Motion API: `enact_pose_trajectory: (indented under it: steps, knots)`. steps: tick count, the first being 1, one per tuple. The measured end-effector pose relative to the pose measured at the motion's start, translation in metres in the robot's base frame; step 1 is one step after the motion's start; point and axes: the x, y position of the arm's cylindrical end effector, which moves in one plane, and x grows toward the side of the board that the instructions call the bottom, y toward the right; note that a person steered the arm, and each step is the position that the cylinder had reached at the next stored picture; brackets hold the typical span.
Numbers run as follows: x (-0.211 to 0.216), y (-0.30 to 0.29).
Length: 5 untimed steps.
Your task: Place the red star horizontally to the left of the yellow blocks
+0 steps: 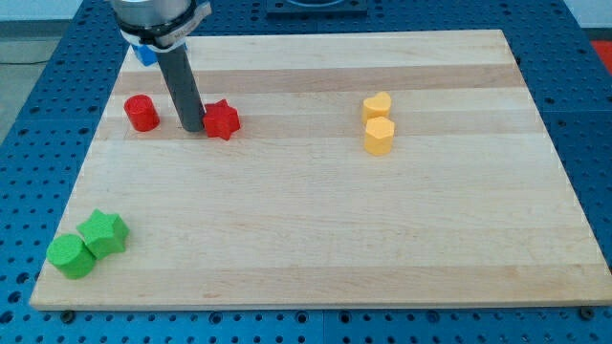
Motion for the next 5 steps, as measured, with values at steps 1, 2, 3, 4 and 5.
enact_pose_trajectory:
  steps: [1,2,3,4,5]
  knots:
    - [-0.003,0.024]
    - [-0.001,0.037]
    - [0.022,0.045]
    - [0.037,0.064]
    - [0.036,0.094]
